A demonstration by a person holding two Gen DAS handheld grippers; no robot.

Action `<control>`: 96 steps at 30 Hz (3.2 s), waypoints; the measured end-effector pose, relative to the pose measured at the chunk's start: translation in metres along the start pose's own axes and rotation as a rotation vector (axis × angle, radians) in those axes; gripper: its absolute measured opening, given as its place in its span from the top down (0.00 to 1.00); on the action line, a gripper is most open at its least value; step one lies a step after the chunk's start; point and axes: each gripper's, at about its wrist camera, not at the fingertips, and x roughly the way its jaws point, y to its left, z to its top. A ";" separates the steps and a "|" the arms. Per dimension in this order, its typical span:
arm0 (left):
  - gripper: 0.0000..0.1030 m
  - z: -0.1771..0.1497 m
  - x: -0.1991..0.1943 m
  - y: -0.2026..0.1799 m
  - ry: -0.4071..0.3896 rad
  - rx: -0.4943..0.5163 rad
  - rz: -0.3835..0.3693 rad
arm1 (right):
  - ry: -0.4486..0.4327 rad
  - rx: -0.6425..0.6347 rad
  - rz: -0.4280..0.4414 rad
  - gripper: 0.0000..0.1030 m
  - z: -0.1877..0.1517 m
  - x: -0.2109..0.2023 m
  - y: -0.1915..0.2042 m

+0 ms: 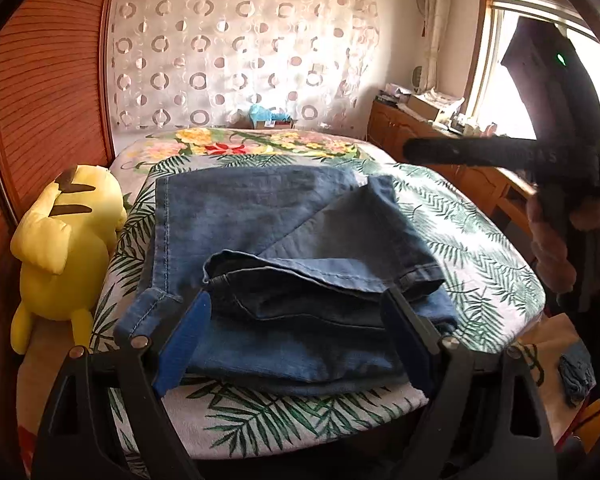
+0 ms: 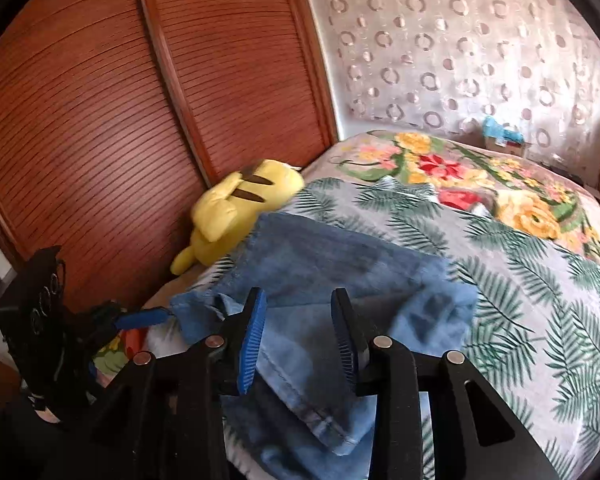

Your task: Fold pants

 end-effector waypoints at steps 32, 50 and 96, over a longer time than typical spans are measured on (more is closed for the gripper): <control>0.60 0.006 0.073 0.034 0.102 0.028 0.008 | 0.151 0.142 0.019 0.80 -0.053 0.040 0.000; 0.80 0.033 -0.025 0.002 -0.140 0.041 -0.046 | -0.088 -0.036 -0.043 0.95 0.054 -0.013 0.031; 0.68 -0.032 0.004 0.080 0.055 -0.131 0.082 | -0.029 -0.052 -0.068 0.71 0.035 0.102 0.032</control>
